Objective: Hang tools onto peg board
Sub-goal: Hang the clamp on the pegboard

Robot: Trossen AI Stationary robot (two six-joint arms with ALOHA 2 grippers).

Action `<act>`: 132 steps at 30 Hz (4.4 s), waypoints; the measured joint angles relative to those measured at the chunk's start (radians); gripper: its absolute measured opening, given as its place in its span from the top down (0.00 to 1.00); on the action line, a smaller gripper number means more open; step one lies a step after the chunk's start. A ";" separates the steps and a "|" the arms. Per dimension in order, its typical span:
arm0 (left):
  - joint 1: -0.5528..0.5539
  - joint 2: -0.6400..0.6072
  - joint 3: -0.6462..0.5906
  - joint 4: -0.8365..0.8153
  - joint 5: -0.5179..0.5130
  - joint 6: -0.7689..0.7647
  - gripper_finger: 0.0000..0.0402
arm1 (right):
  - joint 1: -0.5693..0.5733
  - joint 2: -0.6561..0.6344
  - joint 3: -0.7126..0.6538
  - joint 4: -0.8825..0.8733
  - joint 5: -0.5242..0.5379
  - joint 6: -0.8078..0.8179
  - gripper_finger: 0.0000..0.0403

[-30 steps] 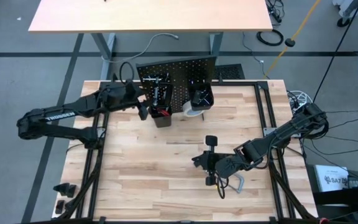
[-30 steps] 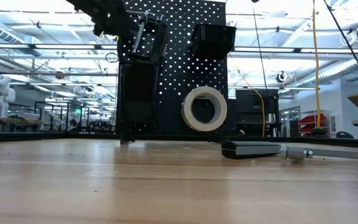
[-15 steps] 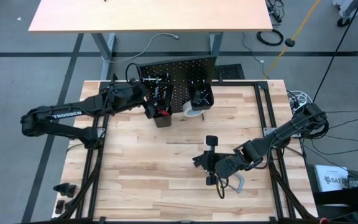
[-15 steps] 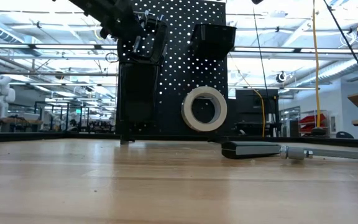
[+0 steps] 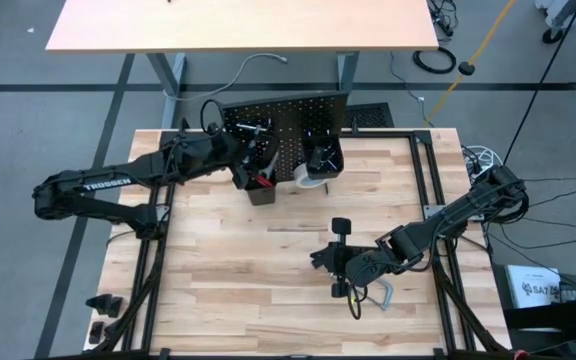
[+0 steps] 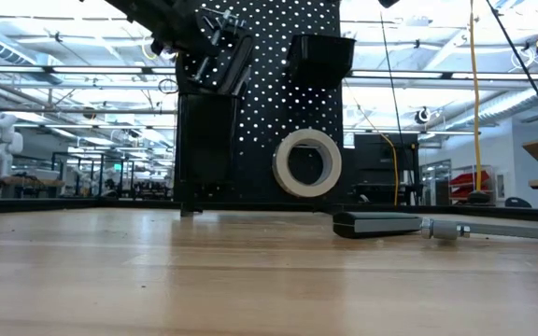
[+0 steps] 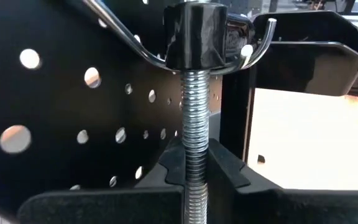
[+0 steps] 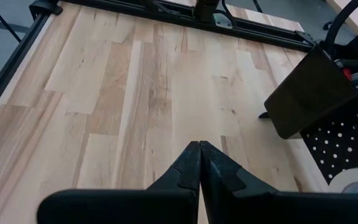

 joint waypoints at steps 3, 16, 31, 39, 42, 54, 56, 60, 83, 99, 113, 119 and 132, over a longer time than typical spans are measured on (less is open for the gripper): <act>-0.001 -0.004 -0.001 0.005 0.002 0.001 0.94 | 0.000 0.000 0.000 -0.001 0.000 0.000 1.00; -0.002 -0.085 -0.004 0.013 0.015 0.004 0.94 | 0.000 0.000 0.000 0.000 0.000 0.000 1.00; -0.004 -0.105 -0.003 0.071 0.105 -0.042 0.94 | 0.000 0.000 0.000 0.000 0.004 0.007 1.00; -0.054 -0.180 -0.003 0.108 0.081 -0.052 0.94 | 0.000 0.000 0.000 0.000 0.004 0.007 1.00; -0.092 -0.227 -0.003 0.106 0.030 -0.052 0.94 | 0.000 -0.003 0.000 -0.005 0.004 -0.008 1.00; -0.294 -0.339 -0.289 0.668 -0.097 -0.047 0.94 | 0.022 -0.185 0.000 0.025 0.089 -0.134 1.00; -0.319 -0.334 -0.381 0.885 -0.106 -0.045 0.94 | 0.000 -0.204 0.000 0.099 0.077 -0.210 1.00; -0.350 -0.260 -0.529 1.290 -0.152 -0.013 0.94 | -0.094 -0.248 0.011 0.253 -0.022 -0.294 1.00; -0.360 0.062 -0.402 1.533 -0.120 0.055 0.94 | -0.549 0.230 0.942 -0.354 -0.507 -0.327 0.48; -0.360 0.087 -0.378 1.536 -0.120 0.031 0.94 | -0.577 0.294 0.949 -0.282 -0.523 -0.332 0.67; -0.360 0.088 -0.375 1.489 -0.139 0.139 0.75 | -0.568 0.274 0.947 -0.332 -0.466 -0.399 0.87; -0.362 0.054 -0.376 1.255 -0.265 0.154 0.55 | -0.581 0.251 0.947 -0.389 -0.452 -0.379 0.87; -0.455 -0.191 -0.377 0.660 -0.298 0.090 0.48 | -0.657 0.209 0.948 -0.602 -0.447 -0.334 0.87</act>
